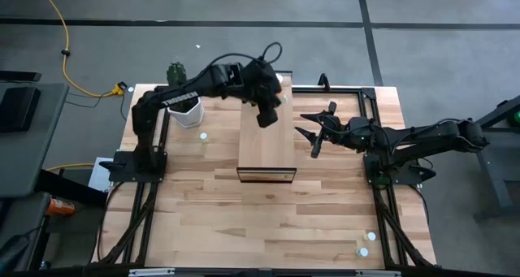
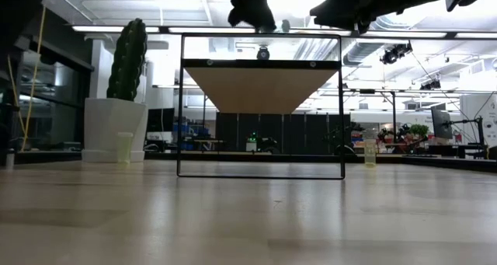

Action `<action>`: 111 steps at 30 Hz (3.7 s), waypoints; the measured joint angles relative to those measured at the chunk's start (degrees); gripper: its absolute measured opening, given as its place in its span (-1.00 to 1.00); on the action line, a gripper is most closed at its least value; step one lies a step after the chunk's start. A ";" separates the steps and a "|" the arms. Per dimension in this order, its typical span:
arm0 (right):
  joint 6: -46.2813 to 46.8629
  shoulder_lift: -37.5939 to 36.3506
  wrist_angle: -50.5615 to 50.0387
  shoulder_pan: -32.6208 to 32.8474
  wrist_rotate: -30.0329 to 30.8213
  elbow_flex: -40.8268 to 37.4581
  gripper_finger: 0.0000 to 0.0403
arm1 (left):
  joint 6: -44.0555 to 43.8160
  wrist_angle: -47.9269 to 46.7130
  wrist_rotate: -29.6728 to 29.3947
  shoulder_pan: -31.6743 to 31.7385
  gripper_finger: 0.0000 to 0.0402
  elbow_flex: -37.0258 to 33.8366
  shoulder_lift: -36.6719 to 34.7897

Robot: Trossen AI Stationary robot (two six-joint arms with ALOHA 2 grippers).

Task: Pick and place medicine bottles onto shelf by color
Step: Put the left green pill bottle on the shelf aligned with the other green pill bottle

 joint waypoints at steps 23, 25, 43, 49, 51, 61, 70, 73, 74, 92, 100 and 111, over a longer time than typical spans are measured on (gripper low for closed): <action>6.54 13.94 33.88 -5.52 -13.40 0.04 0.01 | 0.41 57.67 6.47 -5.11 -0.59 -47.21 -19.75; 7.37 14.23 34.68 -6.16 -11.66 0.04 0.01 | 0.38 59.46 6.18 -5.21 -0.59 -47.21 -19.75; 8.98 14.21 32.03 -7.87 -12.09 3.60 -0.06 | -0.73 65.21 5.90 -4.28 -0.59 -47.21 -19.79; 10.27 14.21 31.24 -7.87 -11.90 3.61 -0.38 | -1.15 65.52 5.90 -4.26 -0.59 -47.21 -19.79; 10.21 14.21 31.32 -7.87 -11.87 3.61 -0.48 | -1.19 65.62 5.87 -4.25 -0.59 -47.22 -19.79; 9.88 14.21 31.39 -7.87 -11.86 3.61 -0.43 | -1.14 65.77 5.87 -4.28 -0.58 -47.21 -19.79; 9.85 14.21 31.39 -7.87 -11.64 3.61 -0.45 | -0.76 65.81 5.81 -4.25 -0.38 -47.21 -19.79; 9.66 14.21 31.40 -7.87 -11.61 3.61 -0.46 | -0.60 65.86 5.74 -4.25 -0.19 -47.21 -19.79; 9.64 14.21 31.39 -7.87 -11.61 3.61 -0.46 | -0.35 65.86 5.68 -4.25 -0.14 -47.21 -19.79; 1.17 19.74 19.04 -9.04 -1.63 10.89 -0.47 | -1.12 45.03 3.05 -3.56 0.24 -47.17 -38.72; -0.19 35.10 13.78 -13.32 -2.68 21.81 -0.46 | -0.66 44.22 2.57 -6.93 0.25 -47.19 -39.73; 1.25 47.22 10.59 -16.24 -1.45 30.19 -0.46 | 0.41 44.19 -1.40 -6.96 0.25 -47.19 -40.00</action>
